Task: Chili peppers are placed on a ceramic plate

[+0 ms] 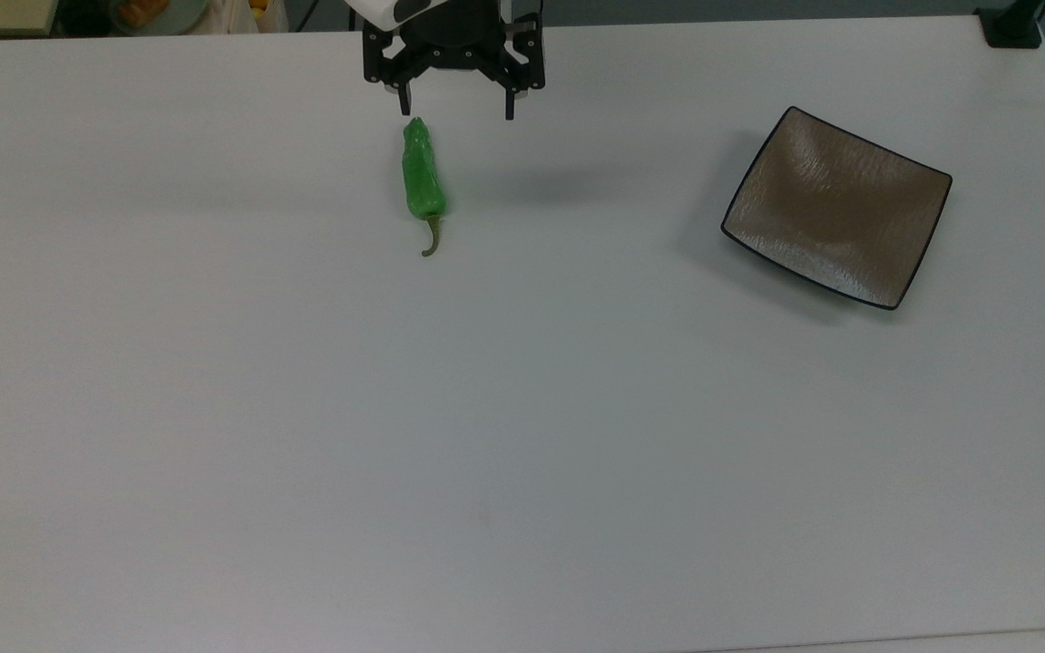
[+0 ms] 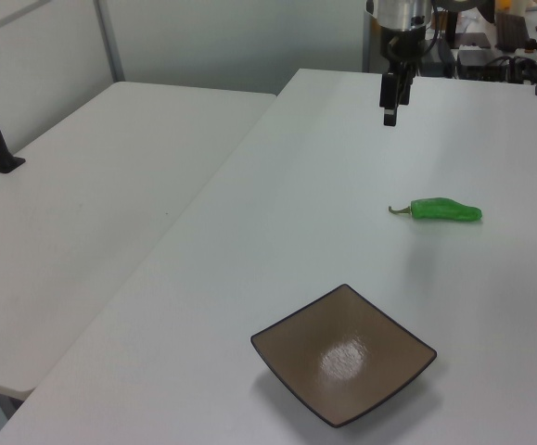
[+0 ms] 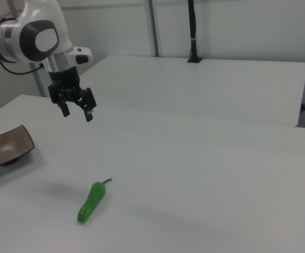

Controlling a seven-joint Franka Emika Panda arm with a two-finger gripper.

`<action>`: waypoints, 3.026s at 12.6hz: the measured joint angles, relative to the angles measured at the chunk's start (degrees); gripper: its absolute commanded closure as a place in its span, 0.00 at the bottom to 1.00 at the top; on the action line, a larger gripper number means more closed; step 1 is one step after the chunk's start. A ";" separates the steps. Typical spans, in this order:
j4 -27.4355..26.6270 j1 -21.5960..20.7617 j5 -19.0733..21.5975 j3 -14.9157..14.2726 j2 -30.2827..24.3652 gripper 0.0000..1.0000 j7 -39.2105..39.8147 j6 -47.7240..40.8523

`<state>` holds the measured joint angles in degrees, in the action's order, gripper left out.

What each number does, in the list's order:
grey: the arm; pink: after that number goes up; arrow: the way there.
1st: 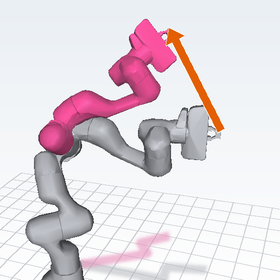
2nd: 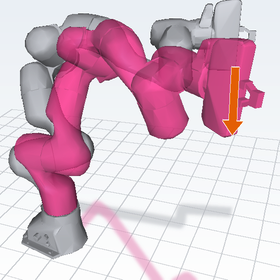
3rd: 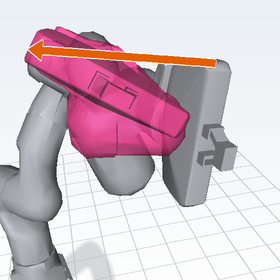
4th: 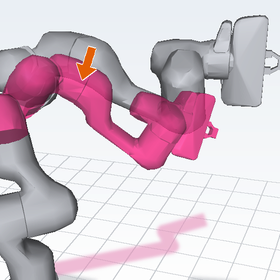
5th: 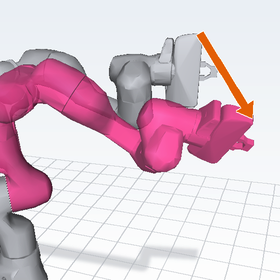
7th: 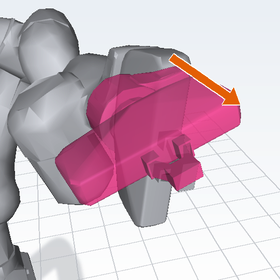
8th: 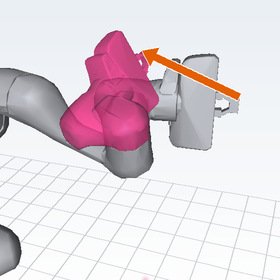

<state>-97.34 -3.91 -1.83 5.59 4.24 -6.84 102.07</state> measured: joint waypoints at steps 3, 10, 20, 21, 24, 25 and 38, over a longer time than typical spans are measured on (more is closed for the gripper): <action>0.00 0.00 0.00 0.00 -0.08 0.00 0.01 0.00; 0.00 0.03 -0.01 -0.05 -0.25 0.00 0.05 2.02; -5.00 0.03 -0.01 -0.10 -0.45 0.00 0.05 2.19; -5.81 0.02 -0.01 -0.10 -0.60 0.00 0.05 2.19; -9.46 -0.02 -0.01 -0.10 -1.03 0.00 1.42 2.19; -10.58 -0.01 -0.01 -0.10 -1.10 0.00 2.15 2.20; -27.11 1.29 -4.14 -0.22 -2.04 0.00 3.63 19.90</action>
<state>-124.45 -2.61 -5.98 5.37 2.20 -3.21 121.97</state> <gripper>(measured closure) 0.000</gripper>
